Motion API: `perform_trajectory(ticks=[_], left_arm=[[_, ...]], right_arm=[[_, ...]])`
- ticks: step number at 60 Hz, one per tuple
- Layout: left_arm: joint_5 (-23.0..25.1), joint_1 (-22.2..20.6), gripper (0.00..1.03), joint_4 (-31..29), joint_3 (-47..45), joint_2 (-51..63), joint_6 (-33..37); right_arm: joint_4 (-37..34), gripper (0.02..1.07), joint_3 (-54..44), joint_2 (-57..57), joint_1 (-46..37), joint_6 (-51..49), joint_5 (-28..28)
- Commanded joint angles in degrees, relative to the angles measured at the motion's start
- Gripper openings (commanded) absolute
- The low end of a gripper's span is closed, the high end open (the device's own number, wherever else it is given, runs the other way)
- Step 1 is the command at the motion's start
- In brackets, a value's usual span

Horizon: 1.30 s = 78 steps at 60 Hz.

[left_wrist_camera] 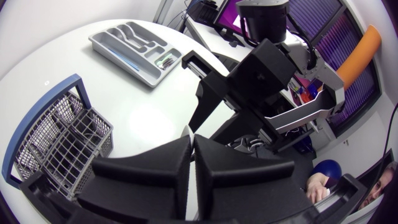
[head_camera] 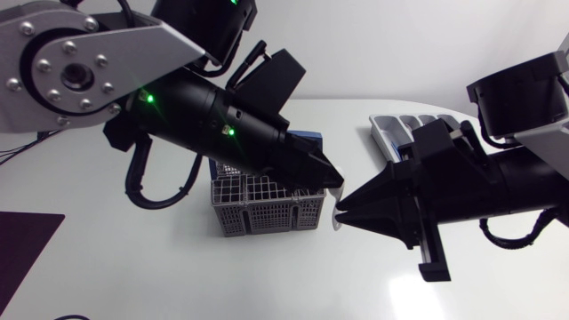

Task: Unload the cutlery basket into the drawer organizer.

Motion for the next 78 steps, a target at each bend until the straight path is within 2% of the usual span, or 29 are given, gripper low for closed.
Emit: perform_trajectory(ticks=[1,13,32,39,57,64,74,78], left_arm=[[1.61,0.14,0.04,-0.6,-1.84,-1.32,1.08],[1.61,-0.03,0.04,-0.69,-2.63,-1.67,1.43],[1.61,-0.74,0.04,-1.3,-1.66,-2.11,1.43],[1.61,-0.82,0.04,-1.3,-1.66,-2.11,1.43],[1.61,-0.74,0.04,-1.3,-1.84,-2.46,1.43],[1.61,-0.74,0.04,-1.3,-2.02,-2.64,1.43],[1.61,-0.74,0.05,-1.13,-2.1,-2.73,1.43],[1.61,-0.65,0.15,-1.04,-1.93,-2.73,1.43]], right_arm=[[0.34,0.4,1.82,-1.25,-1.29,1.65,0.13],[0.25,0.53,1.73,-1.16,-2.52,1.65,0.31],[0.17,0.52,1.82,-0.02,0.73,2.71,0.22],[0.34,0.48,1.29,0.42,2.4,3.15,0.4],[1.48,0.25,0.67,2.09,2.84,3.15,0.57],[1.57,0.07,0.67,2.44,2.84,3.23,0.57],[0.96,0.08,0.5,2.71,3.19,3.32,0.57],[0.52,0.07,0.59,2.71,3.19,3.41,0.57]])
